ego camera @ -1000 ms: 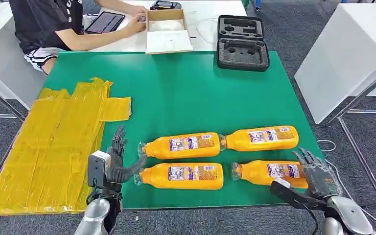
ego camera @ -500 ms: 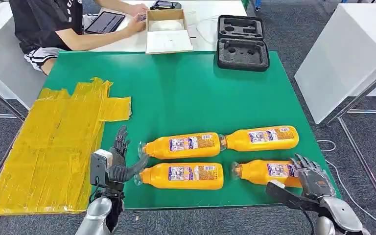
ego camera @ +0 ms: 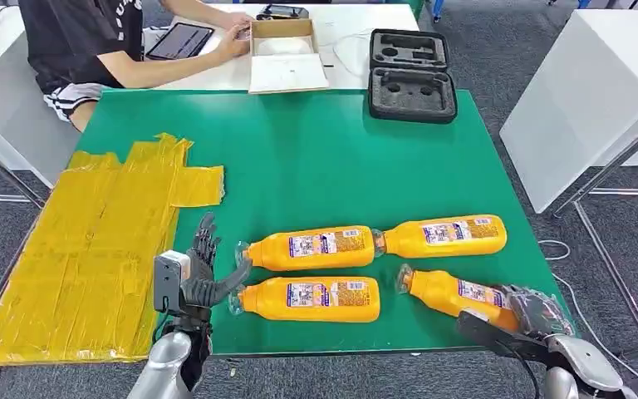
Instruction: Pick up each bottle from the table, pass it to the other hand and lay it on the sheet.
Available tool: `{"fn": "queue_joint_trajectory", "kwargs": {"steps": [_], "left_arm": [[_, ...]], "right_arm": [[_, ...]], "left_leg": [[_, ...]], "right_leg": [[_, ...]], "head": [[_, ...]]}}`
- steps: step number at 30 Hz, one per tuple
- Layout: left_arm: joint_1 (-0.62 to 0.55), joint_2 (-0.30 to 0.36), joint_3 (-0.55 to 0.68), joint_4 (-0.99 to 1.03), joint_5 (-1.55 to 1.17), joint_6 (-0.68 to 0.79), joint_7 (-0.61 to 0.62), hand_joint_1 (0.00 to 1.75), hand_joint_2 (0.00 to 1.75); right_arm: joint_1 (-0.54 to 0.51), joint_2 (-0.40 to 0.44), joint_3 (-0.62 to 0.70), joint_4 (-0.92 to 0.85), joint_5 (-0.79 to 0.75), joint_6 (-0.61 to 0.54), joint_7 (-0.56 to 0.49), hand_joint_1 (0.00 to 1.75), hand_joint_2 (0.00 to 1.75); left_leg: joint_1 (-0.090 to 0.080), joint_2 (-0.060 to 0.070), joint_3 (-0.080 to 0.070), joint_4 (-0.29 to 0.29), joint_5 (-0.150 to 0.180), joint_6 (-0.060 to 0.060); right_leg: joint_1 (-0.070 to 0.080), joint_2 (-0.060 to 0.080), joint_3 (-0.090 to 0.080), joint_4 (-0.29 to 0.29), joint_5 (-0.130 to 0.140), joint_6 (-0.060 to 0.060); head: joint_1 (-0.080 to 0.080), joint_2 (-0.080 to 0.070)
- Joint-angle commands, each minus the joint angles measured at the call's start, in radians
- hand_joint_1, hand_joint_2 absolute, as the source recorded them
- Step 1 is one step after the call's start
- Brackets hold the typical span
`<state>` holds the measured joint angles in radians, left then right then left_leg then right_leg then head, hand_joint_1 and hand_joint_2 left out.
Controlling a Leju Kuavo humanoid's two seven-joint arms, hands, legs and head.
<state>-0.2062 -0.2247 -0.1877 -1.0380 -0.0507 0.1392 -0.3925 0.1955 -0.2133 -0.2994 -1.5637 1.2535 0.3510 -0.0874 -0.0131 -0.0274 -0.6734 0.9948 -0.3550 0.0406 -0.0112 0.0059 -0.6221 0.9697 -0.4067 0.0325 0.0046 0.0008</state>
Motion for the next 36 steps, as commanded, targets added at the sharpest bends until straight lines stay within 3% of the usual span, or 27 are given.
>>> {"fn": "queue_joint_trajectory", "kwargs": {"steps": [1, 3, 6, 9, 12, 16, 17, 19, 21, 23, 26, 28, 31, 32, 33, 34, 36], "left_arm": [[-0.028, 0.017, -0.014, 0.069, 0.005, 0.001, 0.0, 0.0, 1.75], [-0.04, 0.013, -0.018, 0.095, 0.009, 0.003, -0.006, 0.0, 1.75], [-0.036, 0.015, -0.013, 0.097, 0.016, 0.013, -0.017, 0.0, 1.75], [-0.021, 0.026, -0.007, 0.07, 0.021, 0.017, -0.024, 0.0, 1.75], [-0.024, 0.021, -0.001, 0.073, 0.014, 0.018, -0.031, 0.0, 1.75], [-0.029, 0.016, -0.002, 0.084, 0.01, 0.022, -0.033, 0.0, 1.75], [-0.03, 0.016, -0.002, 0.085, 0.01, 0.022, -0.034, 0.0, 1.75], [-0.033, 0.01, 0.0, 0.096, 0.003, 0.028, -0.035, 0.0, 1.75], [-0.03, 0.003, 0.003, 0.1, -0.006, 0.036, -0.032, 0.0, 1.75], [-0.026, -0.005, 0.003, 0.097, -0.016, 0.036, -0.027, 0.0, 1.75], [-0.025, -0.007, 0.003, 0.093, -0.02, 0.037, -0.024, 0.0, 1.75], [-0.031, -0.01, -0.003, 0.091, -0.029, 0.028, -0.016, 0.0, 1.75], [-0.062, -0.005, -0.054, 0.065, -0.075, 0.012, -0.013, 0.0, 1.75], [-0.068, -0.002, -0.074, 0.039, -0.083, 0.0, -0.01, 0.0, 1.75], [-0.082, 0.006, -0.105, 0.019, -0.099, -0.019, -0.013, 0.0, 1.75], [-0.105, 0.015, -0.146, -0.01, -0.102, -0.045, 0.0, 0.0, 1.75], [-0.114, 0.014, -0.158, -0.026, -0.096, -0.043, 0.027, 0.0, 1.75]], "right_arm": [[0.03, 0.005, 0.038, 0.092, -0.004, 0.032, 0.005, 1.59, 1.75], [0.03, 0.008, 0.041, 0.098, -0.004, 0.018, 0.005, 1.71, 1.75], [0.012, 0.018, 0.055, 0.087, -0.009, -0.068, -0.035, 1.75, 1.75], [-0.056, 0.076, 0.05, 0.041, -0.168, -0.212, -0.189, 1.75, 1.75], [-0.076, 0.135, 0.059, -0.049, -0.318, -0.263, -0.272, 1.75, 1.75], [-0.06, 0.135, 0.072, -0.074, -0.32, -0.264, -0.264, 1.75, 1.75], [-0.058, 0.133, 0.07, -0.072, -0.322, -0.265, -0.264, 1.75, 1.75], [-0.069, 0.187, 0.05, -0.103, -0.395, -0.314, -0.285, 1.75, 1.75], [-0.087, 0.241, 0.014, -0.125, -0.523, -0.361, -0.227, 1.75, 1.75], [-0.079, 0.241, 0.009, -0.133, -0.54, -0.43, -0.185, 1.75, 1.75], [-0.071, 0.245, -0.006, -0.137, -0.552, -0.451, -0.181, 1.75, 1.75], [-0.064, 0.28, -0.021, -0.143, -0.628, -0.527, -0.203, 1.75, 1.75], [-0.069, 0.337, 0.069, -0.11, -0.74, -0.511, -0.267, 1.75, 1.75], [-0.076, 0.346, 0.118, -0.078, -0.742, -0.527, -0.279, 1.75, 1.75], [-0.091, 0.359, 0.169, -0.04, -0.773, -0.513, -0.295, 1.75, 1.75], [-0.123, 0.356, 0.242, 0.031, -0.786, -0.533, -0.299, 1.75, 1.75], [-0.143, 0.355, 0.279, 0.071, -0.788, -0.578, -0.299, 1.75, 1.75]], "left_leg": [[0.001, 0.0, 0.005, -0.001, -0.002, -0.002], [0.002, 0.001, 0.014, 0.001, -0.007, -0.005], [0.002, -0.001, 0.012, -0.001, -0.004, -0.003], [0.002, 0.005, 0.013, 0.0, -0.006, -0.003], [0.0, 0.01, 0.011, 0.0, -0.007, -0.004], [0.0, 0.004, 0.009, 0.0, -0.004, -0.002], [0.001, 0.005, 0.014, 0.001, -0.008, -0.005], [0.0, 0.004, 0.013, 0.0, -0.006, -0.003], [0.0, 0.006, 0.012, 0.001, -0.006, -0.002], [0.0, 0.006, 0.011, 0.001, -0.006, -0.002], [-0.001, 0.002, 0.009, 0.0, -0.005, -0.002], [-0.001, 0.001, 0.008, 0.0, -0.005, -0.002], [0.0, 0.004, 0.013, 0.001, -0.009, -0.004], [-0.001, 0.002, 0.008, 0.0, -0.005, -0.003], [0.0, 0.003, 0.014, 0.002, -0.01, -0.005], [0.0, 0.003, 0.007, 0.001, -0.005, -0.003], [0.001, 0.007, 0.009, 0.002, -0.007, -0.004]], "right_leg": [[0.002, -0.002, 0.006, -0.002, -0.002, -0.001], [0.002, -0.004, 0.016, -0.001, -0.007, -0.002], [0.002, -0.003, 0.013, -0.002, -0.004, -0.001], [0.002, 0.002, 0.014, -0.002, -0.003, -0.001], [0.001, 0.008, 0.011, 0.0, -0.002, -0.002], [0.001, 0.001, 0.009, -0.001, -0.002, -0.001], [0.002, 0.0, 0.015, 0.0, -0.006, -0.003], [0.002, 0.001, 0.014, -0.001, -0.005, -0.001], [0.001, 0.002, 0.013, 0.0, -0.005, -0.001], [0.001, 0.003, 0.012, 0.0, -0.005, -0.001], [0.0, 0.0, 0.01, 0.0, -0.004, 0.0], [0.0, -0.001, 0.009, 0.0, -0.004, 0.0], [0.0, 0.001, 0.015, 0.001, -0.008, -0.001], [0.0, 0.0, 0.009, 0.0, -0.004, -0.001], [0.001, 0.0, 0.015, 0.001, -0.008, -0.002], [0.001, 0.002, 0.008, 0.0, -0.003, -0.001], [0.002, 0.005, 0.009, 0.0, -0.004, -0.001]], "head": [[0.0, 0.0], [0.0, 0.0], [0.0, 0.0], [0.0, 0.0], [0.0, 0.0], [0.0, 0.0], [0.0, 0.0], [0.0, 0.0], [0.0, 0.0], [0.0, 0.0], [0.0, 0.0], [0.0, 0.0], [0.0, 0.0], [0.0, 0.0], [0.0, 0.0], [0.0, 0.0], [0.0, 0.0]]}}
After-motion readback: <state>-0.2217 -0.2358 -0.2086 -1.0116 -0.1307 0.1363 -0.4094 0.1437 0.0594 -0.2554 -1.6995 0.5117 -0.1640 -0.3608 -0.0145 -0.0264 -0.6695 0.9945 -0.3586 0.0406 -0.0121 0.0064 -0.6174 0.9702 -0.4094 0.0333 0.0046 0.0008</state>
